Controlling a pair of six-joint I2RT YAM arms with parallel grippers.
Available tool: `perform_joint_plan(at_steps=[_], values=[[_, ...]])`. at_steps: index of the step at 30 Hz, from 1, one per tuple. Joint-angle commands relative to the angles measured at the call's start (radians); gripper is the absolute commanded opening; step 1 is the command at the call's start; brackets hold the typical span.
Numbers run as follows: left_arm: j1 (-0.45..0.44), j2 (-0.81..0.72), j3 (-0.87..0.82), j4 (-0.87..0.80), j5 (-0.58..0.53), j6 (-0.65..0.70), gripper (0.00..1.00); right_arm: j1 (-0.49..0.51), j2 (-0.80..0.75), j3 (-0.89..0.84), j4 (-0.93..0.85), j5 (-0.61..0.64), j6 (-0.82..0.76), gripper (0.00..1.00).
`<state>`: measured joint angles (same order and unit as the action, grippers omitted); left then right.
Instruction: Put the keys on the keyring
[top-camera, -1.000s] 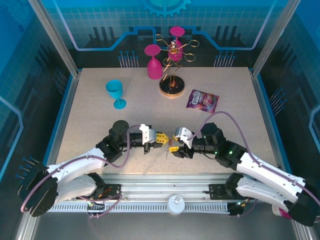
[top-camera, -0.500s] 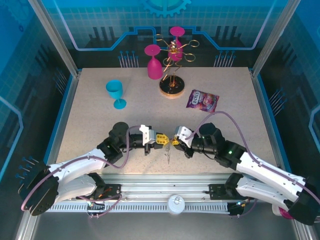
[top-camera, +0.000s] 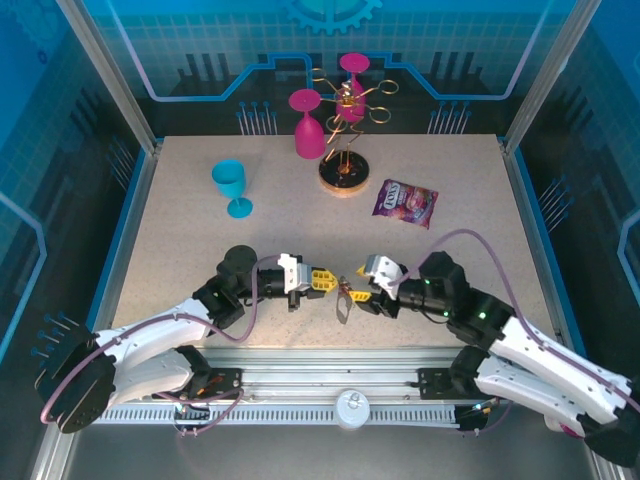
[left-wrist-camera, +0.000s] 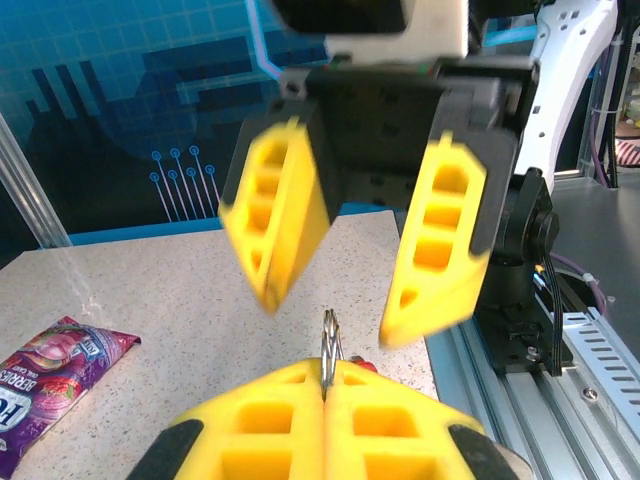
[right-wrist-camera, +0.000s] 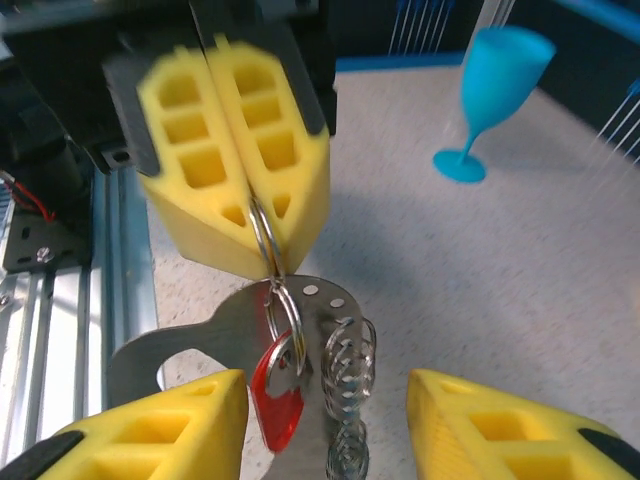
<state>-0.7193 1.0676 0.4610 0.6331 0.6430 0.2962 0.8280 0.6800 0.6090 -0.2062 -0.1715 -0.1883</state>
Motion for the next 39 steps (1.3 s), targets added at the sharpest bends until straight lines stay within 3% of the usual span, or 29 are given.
perform_joint_plan(at_steps=[1,15,36,39], values=[[-0.007,-0.012,0.011,0.007,0.021,0.033,0.0,-0.009,-0.044,-0.03,0.054,-0.019,-0.048,0.46],[-0.007,-0.014,0.012,0.025,0.055,0.011,0.0,-0.014,0.121,0.027,0.163,-0.19,-0.074,0.33],[-0.007,-0.008,0.018,-0.008,0.07,0.027,0.0,-0.023,0.125,0.023,0.211,-0.224,-0.061,0.2],[-0.007,-0.002,0.021,-0.013,0.075,0.026,0.0,-0.025,0.135,0.027,0.209,-0.238,-0.064,0.11]])
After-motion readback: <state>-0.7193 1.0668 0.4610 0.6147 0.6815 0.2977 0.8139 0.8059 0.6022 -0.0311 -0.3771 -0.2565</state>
